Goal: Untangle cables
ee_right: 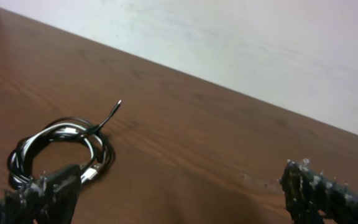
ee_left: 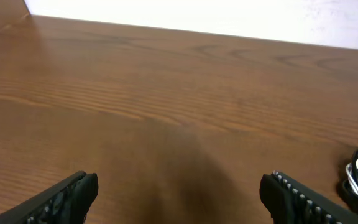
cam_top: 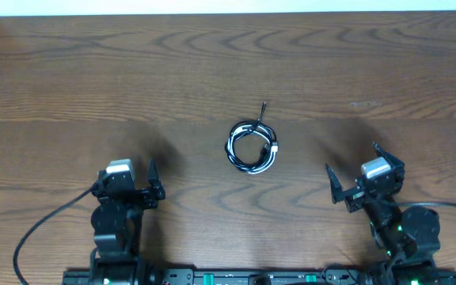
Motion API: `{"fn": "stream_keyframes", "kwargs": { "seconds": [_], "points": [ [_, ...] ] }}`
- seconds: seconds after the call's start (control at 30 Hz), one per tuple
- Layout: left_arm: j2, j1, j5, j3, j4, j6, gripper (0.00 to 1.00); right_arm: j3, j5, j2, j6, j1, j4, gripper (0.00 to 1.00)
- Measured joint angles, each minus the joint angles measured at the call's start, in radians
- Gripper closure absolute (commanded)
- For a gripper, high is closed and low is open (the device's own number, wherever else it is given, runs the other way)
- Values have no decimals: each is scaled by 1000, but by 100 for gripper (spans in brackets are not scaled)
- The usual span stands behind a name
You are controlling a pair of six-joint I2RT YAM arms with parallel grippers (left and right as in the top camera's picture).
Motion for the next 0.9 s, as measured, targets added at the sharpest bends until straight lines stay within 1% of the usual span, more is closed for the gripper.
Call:
{"fn": "stream_keyframes", "kwargs": {
  "seconds": [0.23, 0.43, 0.63, 0.8, 0.9],
  "points": [
    [204, 0, 27, 110, -2, 12, 11, 100, -34, 155, 0, 0, -22, 1],
    [370, 0, 71, 200, -35, 15, 11, 185, -69, 270, 0, 0, -69, 1],
    [520, 0, 130, 303, -108, 17, 11, 289, -115, 364, 1, 0, -138, 1],
    [637, 0, 214, 413, -182, 26, 11, 374, -175, 453, 3, 0, -161, 1],
    [723, 0, 273, 505, -255, 44, 11, 436, -216, 514, 3, 0, -192, 1]
  ]
}}
